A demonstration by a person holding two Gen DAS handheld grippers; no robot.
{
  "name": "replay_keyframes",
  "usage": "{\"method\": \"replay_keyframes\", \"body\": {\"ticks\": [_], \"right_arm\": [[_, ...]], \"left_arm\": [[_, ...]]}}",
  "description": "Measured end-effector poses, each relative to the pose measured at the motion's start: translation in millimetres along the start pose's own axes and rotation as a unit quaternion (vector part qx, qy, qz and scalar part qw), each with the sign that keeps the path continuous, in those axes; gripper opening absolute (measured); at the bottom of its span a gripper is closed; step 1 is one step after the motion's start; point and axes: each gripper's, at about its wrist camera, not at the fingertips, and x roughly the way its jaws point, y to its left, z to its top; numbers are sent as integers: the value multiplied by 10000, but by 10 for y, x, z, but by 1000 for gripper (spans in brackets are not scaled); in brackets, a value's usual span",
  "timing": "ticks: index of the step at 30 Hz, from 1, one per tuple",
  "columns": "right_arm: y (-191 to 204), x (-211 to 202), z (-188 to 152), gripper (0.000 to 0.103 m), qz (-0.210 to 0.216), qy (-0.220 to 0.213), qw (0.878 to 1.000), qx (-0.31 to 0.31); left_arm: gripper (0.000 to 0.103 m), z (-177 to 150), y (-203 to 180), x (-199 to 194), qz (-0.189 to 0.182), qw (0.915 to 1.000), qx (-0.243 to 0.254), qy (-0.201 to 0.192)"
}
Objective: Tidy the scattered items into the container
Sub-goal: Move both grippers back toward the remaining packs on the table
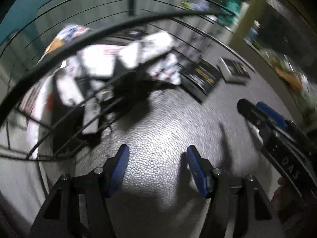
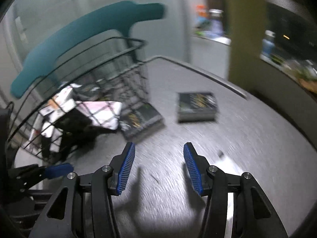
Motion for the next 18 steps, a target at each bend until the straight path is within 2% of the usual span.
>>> {"method": "replay_keyframes", "body": {"ticks": [2, 6, 9, 12, 18], "right_arm": [[49, 114, 88, 56, 189, 129, 9991, -351], [104, 274, 212, 63, 224, 178, 9960, -849], [131, 346, 290, 70, 216, 117, 9946, -1012], [129, 407, 351, 73, 264, 41, 9937, -1092], [159, 712, 412, 73, 381, 331, 9912, -1223]], "left_arm": [[66, 20, 45, 12, 121, 9996, -257, -37], [66, 78, 122, 43, 394, 9969, -673, -135], [66, 108, 140, 56, 404, 9955, -847, -114], [67, 150, 177, 71, 306, 9944, -1014, -68], [71, 159, 127, 81, 369, 9952, -904, -3]]}}
